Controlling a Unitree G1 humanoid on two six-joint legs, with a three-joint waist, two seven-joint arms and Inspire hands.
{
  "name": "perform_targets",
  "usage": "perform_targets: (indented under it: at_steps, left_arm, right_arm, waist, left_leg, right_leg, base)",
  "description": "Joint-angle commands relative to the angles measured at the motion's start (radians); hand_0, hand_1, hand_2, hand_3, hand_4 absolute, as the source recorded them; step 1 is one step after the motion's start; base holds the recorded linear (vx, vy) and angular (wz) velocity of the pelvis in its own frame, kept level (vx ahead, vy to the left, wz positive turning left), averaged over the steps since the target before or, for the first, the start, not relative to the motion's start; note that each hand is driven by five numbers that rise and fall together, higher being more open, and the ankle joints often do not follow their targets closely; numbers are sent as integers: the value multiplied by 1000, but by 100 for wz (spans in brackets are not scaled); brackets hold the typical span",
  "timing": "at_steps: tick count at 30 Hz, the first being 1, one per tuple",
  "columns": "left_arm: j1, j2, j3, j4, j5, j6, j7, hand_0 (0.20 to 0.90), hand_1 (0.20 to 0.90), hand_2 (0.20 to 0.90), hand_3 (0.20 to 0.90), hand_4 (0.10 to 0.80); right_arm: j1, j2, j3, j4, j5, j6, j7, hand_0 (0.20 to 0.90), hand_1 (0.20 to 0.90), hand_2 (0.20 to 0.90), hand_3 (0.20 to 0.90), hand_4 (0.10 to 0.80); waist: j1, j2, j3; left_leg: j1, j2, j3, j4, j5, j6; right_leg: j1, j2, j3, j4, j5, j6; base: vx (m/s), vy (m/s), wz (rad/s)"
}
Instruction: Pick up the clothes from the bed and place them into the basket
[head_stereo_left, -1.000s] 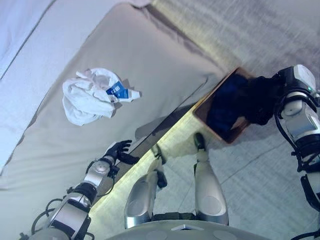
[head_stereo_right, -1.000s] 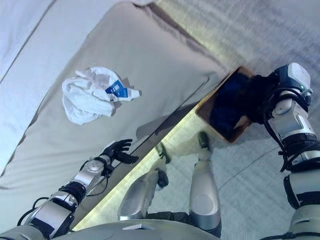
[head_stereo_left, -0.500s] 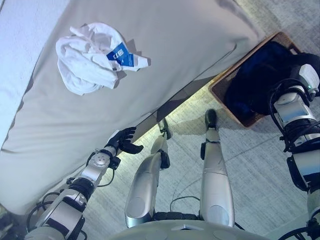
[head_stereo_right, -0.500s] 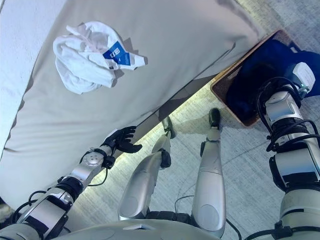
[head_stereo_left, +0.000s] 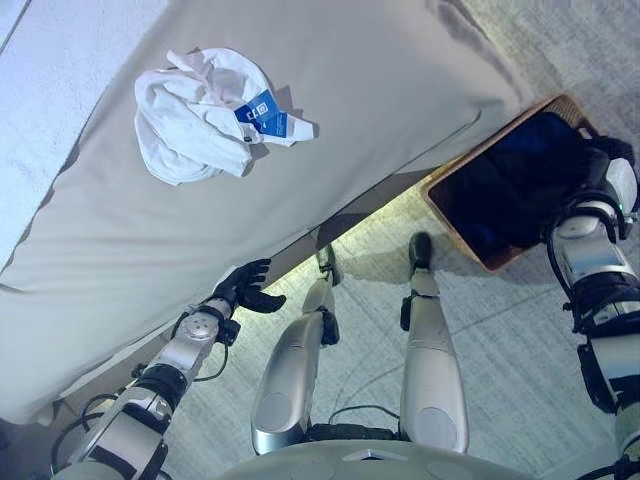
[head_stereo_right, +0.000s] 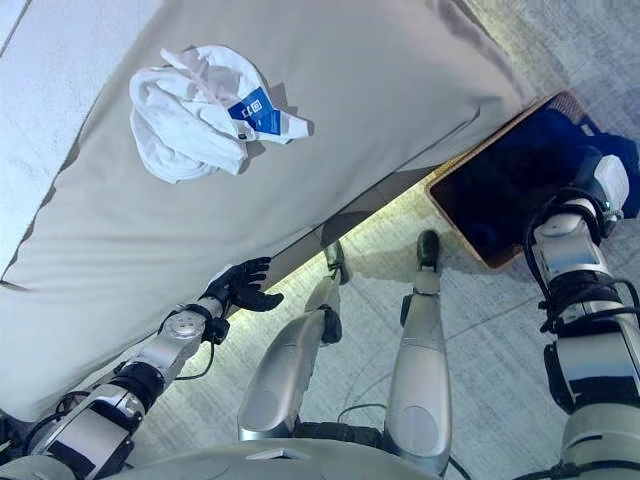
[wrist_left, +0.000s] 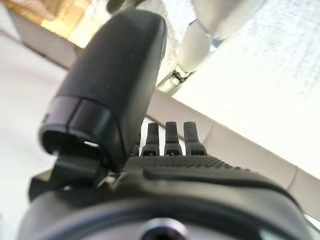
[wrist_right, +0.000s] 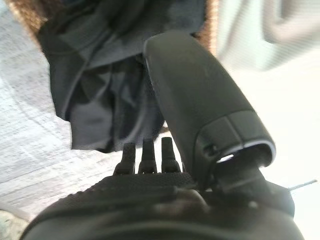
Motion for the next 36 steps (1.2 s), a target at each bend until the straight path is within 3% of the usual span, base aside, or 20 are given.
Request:
perform_targets:
  at_steps: [1,8,14,22,30,36]
  left_arm:
    - [83,11,63,60,-17,4,30,900,900,900,900,800]
    - [154,-27,147,153,4,12,24,900,900,900,900,800]
    - [193,-51,169,199,27,8,14,900,900,900,900,800]
    - [149,-23,134,236,5,29,-9,900,900,900,900,800]
    - [81,10,61,215,-56,29,-9,900,900,900,900,800]
    - [84,6,69,195,-90,-8,-23,900,900,900,900,800]
  right_arm:
    - [6,-59,-77,-198,-113,-69,-83,900,900,900,900,800]
    - [118,-24,-127,-470,-290,-87,-9,900,900,900,900,800]
    - [102,-31,-74,-482,-372,-91,91,900,900,900,900,800]
    - [-146,-37,163,-316,-441,-62,247,900,900,900,900,800]
    - [-505,29,430,33,-380,40,253,900,900,900,900,800]
    - [-653,103,457,256,-375,106,218,900,900,900,900,800]
  waist:
    - [-35,-57,3]
    - [0,-134,-98]
    - [62,-171,-162]
    - [197,-220,-155]
    - [349,-213,-59]
    - [440,-165,2]
  left_leg:
    - [58,-24,-29,79,-159,-9]
    - [174,-13,-51,36,-183,-10]
    - [223,-12,-86,32,-190,-7]
    - [180,-26,-177,87,-190,7]
    - [75,-59,-298,153,-184,28]
    - [-14,-92,-364,199,-160,41]
  right_leg:
    - [84,92,-66,-103,40,-49]
    - [223,91,-98,-155,28,-40]
    - [312,76,-155,-185,24,-35]
    - [349,51,-269,-148,-4,-42]
    - [310,26,-365,-17,-66,-46]
    - [248,-30,-425,114,-101,-51]
  base:
    - [71,79,12]
    - [95,87,23]
    - [94,77,33]
    - [41,75,39]
    - [14,50,46]
    - [33,92,44]
